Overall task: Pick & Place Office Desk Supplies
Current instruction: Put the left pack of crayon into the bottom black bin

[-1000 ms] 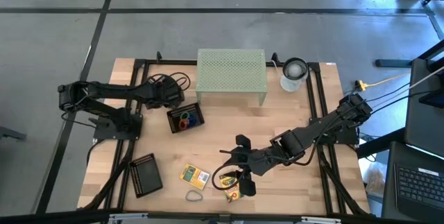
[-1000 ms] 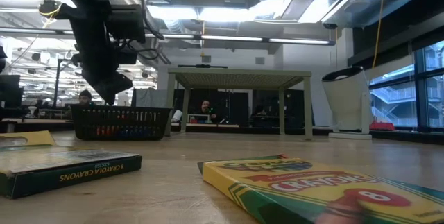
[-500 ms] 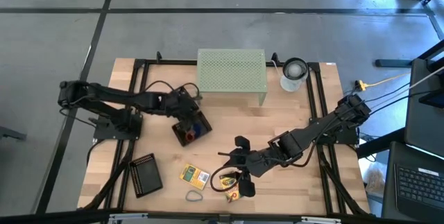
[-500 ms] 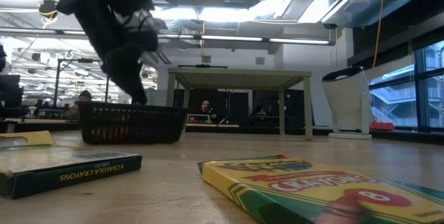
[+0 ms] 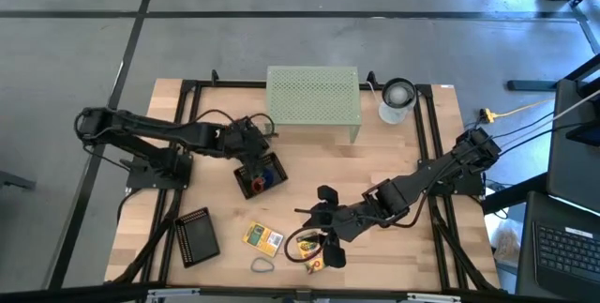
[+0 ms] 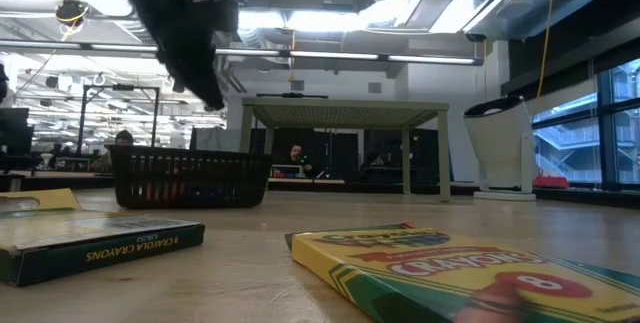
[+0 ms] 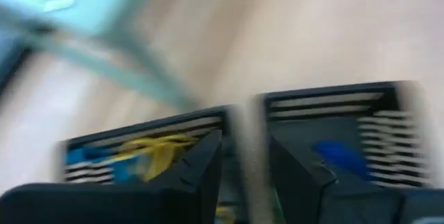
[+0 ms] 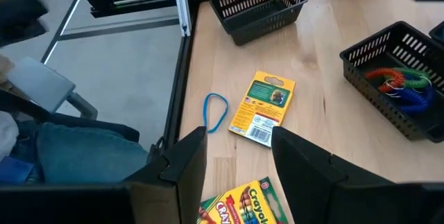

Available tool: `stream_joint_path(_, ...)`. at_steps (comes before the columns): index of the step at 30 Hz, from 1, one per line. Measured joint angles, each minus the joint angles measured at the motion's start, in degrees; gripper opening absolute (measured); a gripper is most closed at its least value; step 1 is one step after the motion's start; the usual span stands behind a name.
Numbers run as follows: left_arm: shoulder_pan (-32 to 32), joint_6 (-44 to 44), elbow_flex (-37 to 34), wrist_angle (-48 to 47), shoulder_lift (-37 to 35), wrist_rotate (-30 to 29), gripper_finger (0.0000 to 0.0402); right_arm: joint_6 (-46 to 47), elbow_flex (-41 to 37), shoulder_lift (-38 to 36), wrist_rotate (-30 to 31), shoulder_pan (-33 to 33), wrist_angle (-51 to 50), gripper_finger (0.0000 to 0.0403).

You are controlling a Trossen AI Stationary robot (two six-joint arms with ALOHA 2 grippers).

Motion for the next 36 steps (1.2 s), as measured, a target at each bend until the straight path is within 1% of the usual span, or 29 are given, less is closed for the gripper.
stream_joint_path(4,-5.1,-4.3,1.3,0.9,0.0,11.0,0.0110,0.6,0.0,0.0,0.0,0.1,-0.6,0.0165)
stream_joint_path(6,-9.0,-7.1,1.3,0.7,0.0,15.0,0.0110,1.3,0.0,0.0,0.1,0.4,-1.4,0.0165)
stream_joint_path(7,-11.2,-9.0,1.3,0.6,0.0,15.9,0.0111,1.5,0.0,0.0,0.1,0.6,-1.7,0.0165)
stream_joint_path(12,-21.5,-22.9,1.2,0.5,0.1,15.3,0.0120,1.5,0.0,0.0,0.1,1.6,-2.5,0.0165)
stream_joint_path(16,-28.2,-33.5,1.2,0.6,1.3,10.3,0.0135,1.5,0.0,0.0,0.2,2.3,-2.6,0.0165)
stream_joint_path(18,-30.3,-37.7,1.2,0.6,2.7,9.3,0.0146,1.6,0.0,0.0,0.2,2.6,-2.5,0.0165)
stream_joint_path(24,-34.0,-47.9,1.2,1.1,8.6,11.1,0.0179,1.7,0.0,0.0,0.2,3.2,-2.5,0.0165)
stream_joint_path(28,-34.9,-50.2,1.2,1.7,12.8,12.6,0.0190,1.2,0.0,0.0,0.2,3.2,-2.5,0.0165)
stream_joint_path(36,-34.9,-48.7,1.1,7.9,19.1,15.8,0.0189,1.0,0.0,0.0,0.2,3.2,-2.5,0.0165)
